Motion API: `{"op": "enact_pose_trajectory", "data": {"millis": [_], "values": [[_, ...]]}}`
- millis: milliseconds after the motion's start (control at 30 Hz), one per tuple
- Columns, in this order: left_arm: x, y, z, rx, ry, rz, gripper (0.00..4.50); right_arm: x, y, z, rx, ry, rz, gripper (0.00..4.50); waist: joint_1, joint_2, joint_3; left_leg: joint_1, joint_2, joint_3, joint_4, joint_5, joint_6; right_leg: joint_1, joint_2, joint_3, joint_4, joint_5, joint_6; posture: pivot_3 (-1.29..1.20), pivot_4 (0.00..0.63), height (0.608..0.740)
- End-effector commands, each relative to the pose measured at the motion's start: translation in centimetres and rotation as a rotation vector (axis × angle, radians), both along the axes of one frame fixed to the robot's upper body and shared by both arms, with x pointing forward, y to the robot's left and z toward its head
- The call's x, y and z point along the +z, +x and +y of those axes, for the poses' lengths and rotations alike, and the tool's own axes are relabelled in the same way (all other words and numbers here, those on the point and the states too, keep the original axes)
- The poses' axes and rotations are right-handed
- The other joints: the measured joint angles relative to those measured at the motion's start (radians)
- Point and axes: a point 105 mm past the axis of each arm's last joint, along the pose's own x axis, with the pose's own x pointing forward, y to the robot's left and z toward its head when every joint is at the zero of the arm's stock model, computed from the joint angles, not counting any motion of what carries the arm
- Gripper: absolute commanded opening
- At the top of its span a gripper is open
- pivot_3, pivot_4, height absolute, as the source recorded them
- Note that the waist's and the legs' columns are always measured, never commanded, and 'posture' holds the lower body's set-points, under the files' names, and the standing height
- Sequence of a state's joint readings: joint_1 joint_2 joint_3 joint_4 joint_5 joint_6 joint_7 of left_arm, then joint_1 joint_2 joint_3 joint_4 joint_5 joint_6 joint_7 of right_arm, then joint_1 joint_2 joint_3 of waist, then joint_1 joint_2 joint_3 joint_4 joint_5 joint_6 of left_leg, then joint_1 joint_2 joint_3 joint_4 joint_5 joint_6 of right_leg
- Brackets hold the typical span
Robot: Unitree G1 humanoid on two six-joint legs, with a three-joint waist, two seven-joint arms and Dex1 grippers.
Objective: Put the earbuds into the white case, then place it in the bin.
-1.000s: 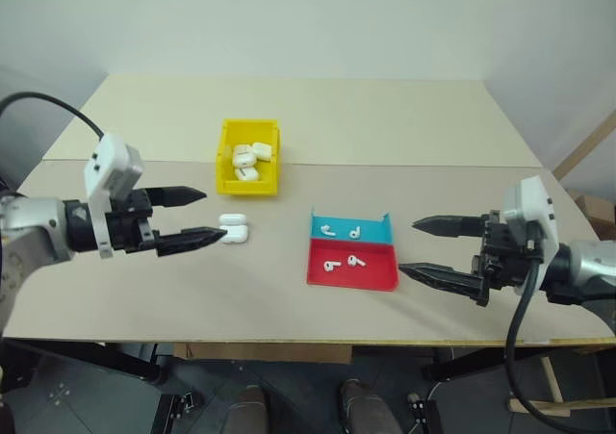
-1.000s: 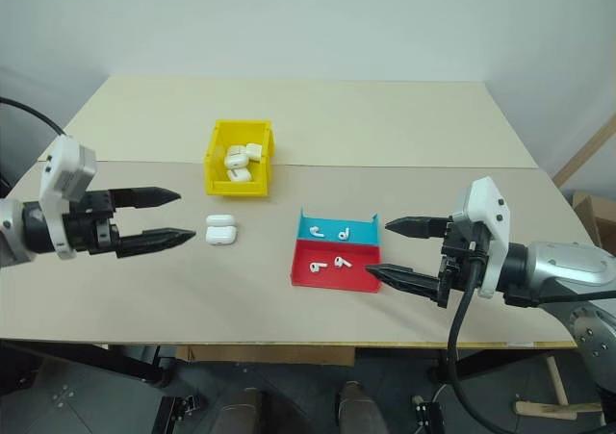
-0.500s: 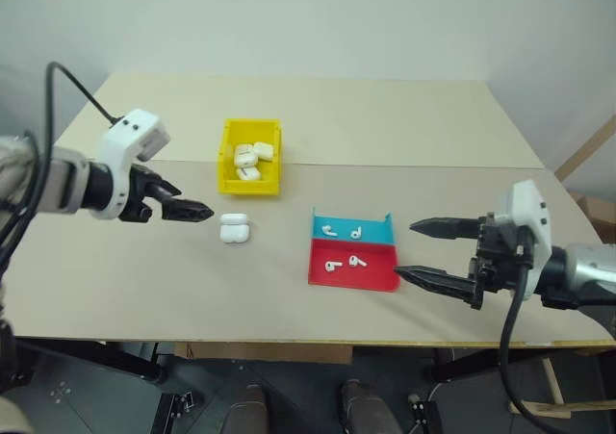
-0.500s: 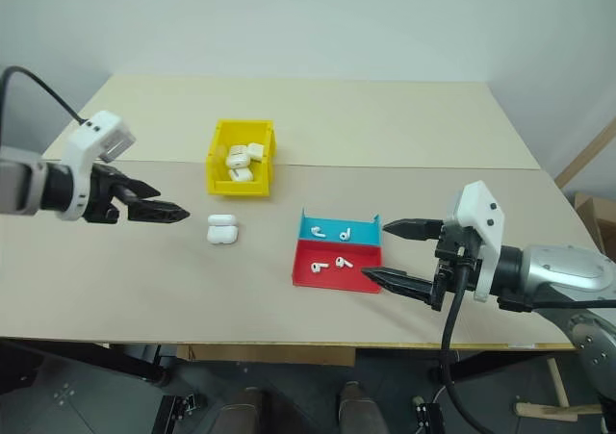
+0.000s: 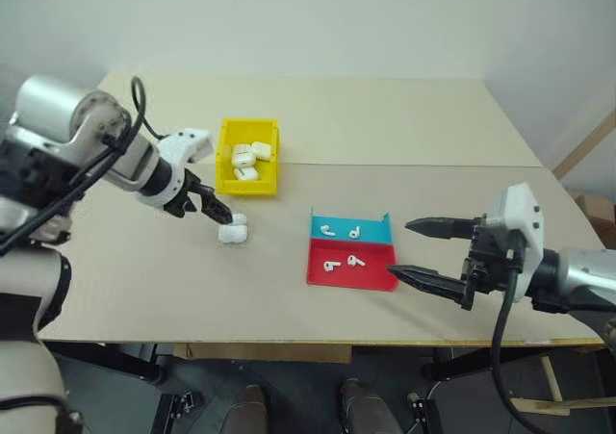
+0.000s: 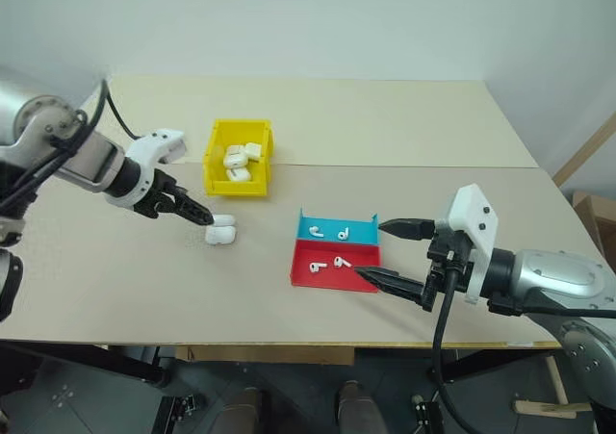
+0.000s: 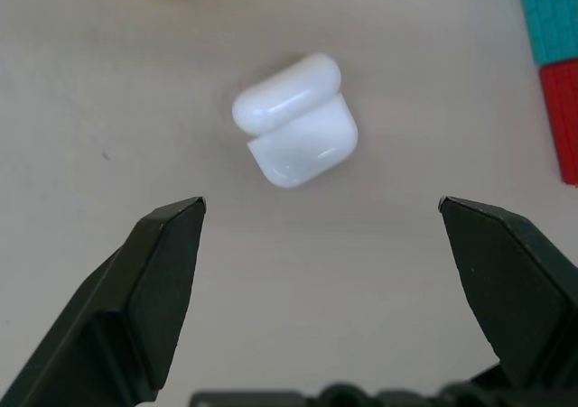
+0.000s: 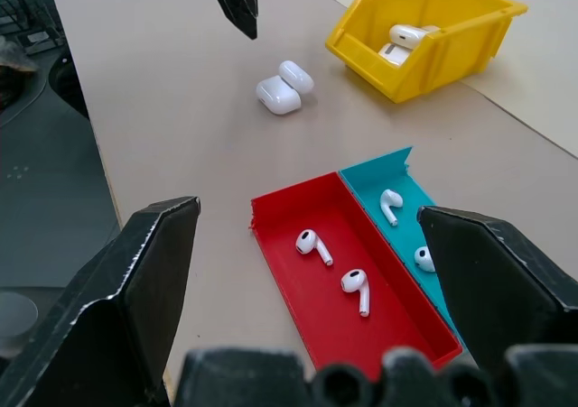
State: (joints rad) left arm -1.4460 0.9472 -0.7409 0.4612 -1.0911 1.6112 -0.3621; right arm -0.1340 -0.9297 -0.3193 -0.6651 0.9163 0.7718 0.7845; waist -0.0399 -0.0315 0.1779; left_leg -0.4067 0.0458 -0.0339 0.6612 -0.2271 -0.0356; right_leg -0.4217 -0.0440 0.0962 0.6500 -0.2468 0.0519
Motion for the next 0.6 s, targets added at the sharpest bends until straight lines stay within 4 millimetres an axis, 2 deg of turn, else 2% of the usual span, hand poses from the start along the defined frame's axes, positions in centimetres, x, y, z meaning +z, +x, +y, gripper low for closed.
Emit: {"op": "enact_pose_trajectory", "data": {"millis": [33, 200, 333, 600], "values": [[0.6, 0.0, -0.8, 0.032, 0.005, 0.045, 4.5, 0.7, -0.3, 0.1, 0.021, -0.012, -0.035, 4.48, 0.0, 0.0, 0.0, 0.0, 0.0, 0.0, 0.0, 0.0, 0.0, 0.0, 0.0, 0.0, 0.0, 0.0, 0.001, 0.0, 0.15, 0.74], [0.2, 0.6, -1.6, 0.099, 0.09, 0.089, 4.5, 1.2, -0.1, -0.2, 0.029, -0.02, -0.031, 4.48, 0.002, 0.0, 0.0, -0.001, -0.001, 0.0, 0.0, 0.0, 0.0, 0.0, -0.001, 0.0, 0.0, 0.0, 0.001, 0.0, 0.15, 0.74], [0.3, 1.2, -2.3, 0.167, 0.104, 0.097, 4.5, 1.4, 0.1, -0.4, 0.039, -0.03, -0.027, 4.48, 0.001, -0.001, 0.001, 0.0, -0.001, 0.0, 0.0, 0.0, 0.0, 0.0, -0.001, 0.0, 0.0, 0.0, 0.0, 0.0, 0.15, 0.74], [-0.7, 2.0, -3.1, 0.268, 0.13, 0.125, 4.5, 1.6, 0.3, -0.5, 0.047, -0.037, -0.029, 4.48, 0.003, -0.002, 0.001, 0.0, -0.002, -0.001, 0.0, 0.0, 0.0, 0.0, -0.001, 0.0, -0.001, 0.0, 0.0, 0.0, 0.15, 0.74]]}}
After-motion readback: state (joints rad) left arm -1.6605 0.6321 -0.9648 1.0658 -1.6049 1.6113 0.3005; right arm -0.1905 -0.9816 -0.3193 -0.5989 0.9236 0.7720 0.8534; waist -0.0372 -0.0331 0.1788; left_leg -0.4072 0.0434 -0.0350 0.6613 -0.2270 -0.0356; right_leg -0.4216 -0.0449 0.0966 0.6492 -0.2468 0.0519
